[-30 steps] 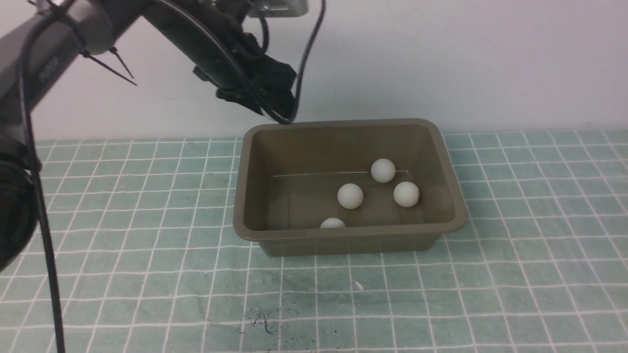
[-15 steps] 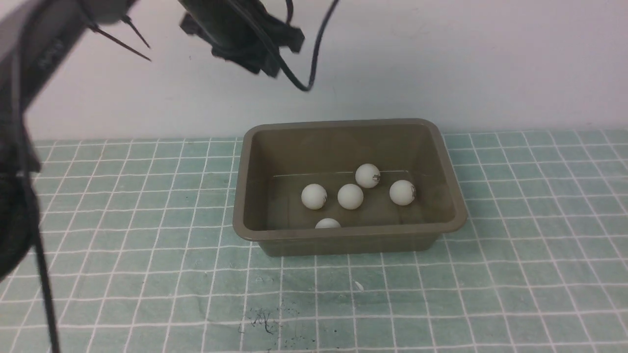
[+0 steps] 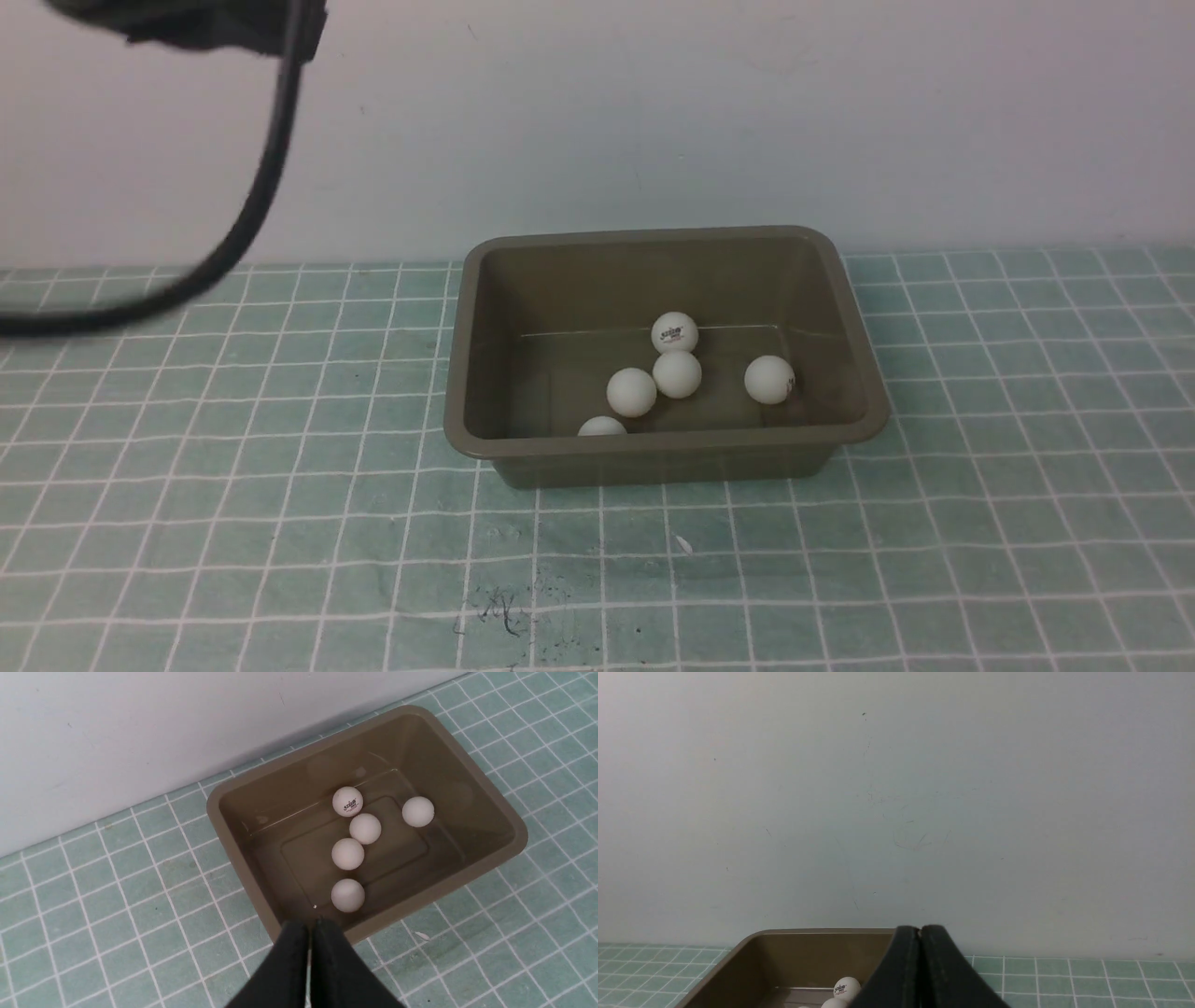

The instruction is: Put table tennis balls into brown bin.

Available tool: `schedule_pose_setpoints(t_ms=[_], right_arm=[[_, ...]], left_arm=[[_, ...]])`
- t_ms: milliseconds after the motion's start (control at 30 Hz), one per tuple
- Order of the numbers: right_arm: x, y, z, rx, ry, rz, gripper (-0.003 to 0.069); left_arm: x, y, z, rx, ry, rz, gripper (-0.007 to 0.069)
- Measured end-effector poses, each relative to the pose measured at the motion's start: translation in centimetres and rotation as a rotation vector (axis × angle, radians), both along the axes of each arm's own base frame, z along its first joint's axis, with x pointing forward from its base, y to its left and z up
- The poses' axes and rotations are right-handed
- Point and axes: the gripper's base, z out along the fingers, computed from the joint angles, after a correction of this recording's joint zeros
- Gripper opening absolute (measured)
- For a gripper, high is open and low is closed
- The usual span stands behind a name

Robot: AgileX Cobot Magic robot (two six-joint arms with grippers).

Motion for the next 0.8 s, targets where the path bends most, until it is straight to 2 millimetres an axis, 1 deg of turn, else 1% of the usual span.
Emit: schedule_pose_setpoints(t_ms=[67,100,200,233,267,300,367,400,433,500,533,667,800], right_arm=[[0.0,0.0,0.0,0.0,0.0,0.0,-0.0015],[0.0,0.0,0.0,0.0,0.0,0.0,-0.0015],[0.0,0.0,0.0,0.001,0.0,0.0,-0.0015],[0.0,0.0,0.0,0.001,0.0,0.0,-0.0015],[0.0,0.0,0.0,0.001,0.0,0.0,-0.0015],[0.0,0.0,0.0,0.001,0.0,0.0,-0.0015],[0.0,0.0,0.0,0.001,0.0,0.0,-0.0015],[0.0,0.0,0.0,0.001,0.0,0.0,-0.0015],[0.0,0.0,0.0,0.001,0.0,0.0,-0.0015],[0.0,0.0,0.0,0.001,0.0,0.0,-0.0015],[0.0,0.0,0.0,0.001,0.0,0.0,-0.0015],[0.0,0.0,0.0,0.001,0.0,0.0,-0.0015],[0.0,0.0,0.0,0.001,0.0,0.0,-0.0015]], left_arm=[[-1.1,0.4,-1.2,-0.008,-0.016,0.006,-0.0005],[-2.2,0.9,-2.6,-0.016,-0.035,0.012,-0.0005],[-3.4,1.4,-4.7,-0.026,-0.06,0.022,-0.0005],[-4.2,1.8,-5.8,-0.035,-0.082,0.028,-0.0005],[-4.2,1.7,-6.2,-0.032,-0.072,0.028,-0.0005],[-5.1,2.1,-7.8,-0.035,-0.078,0.034,-0.0005],[-6.0,2.5,-9.3,-0.042,-0.08,0.038,-0.0005],[-6.2,2.5,-9.4,-0.044,-0.079,0.038,-0.0005],[-7.1,2.8,-10.4,-0.057,-0.073,0.038,-0.0005],[-7.9,3.0,-10.9,-0.064,-0.071,0.038,-0.0005],[-8.7,3.3,-11.3,-0.075,-0.072,0.036,-0.0005],[-10.1,3.7,-11.7,-0.084,-0.071,0.031,-0.0005],[-11.0,4.0,-11.7,-0.076,-0.053,0.023,-0.0005]])
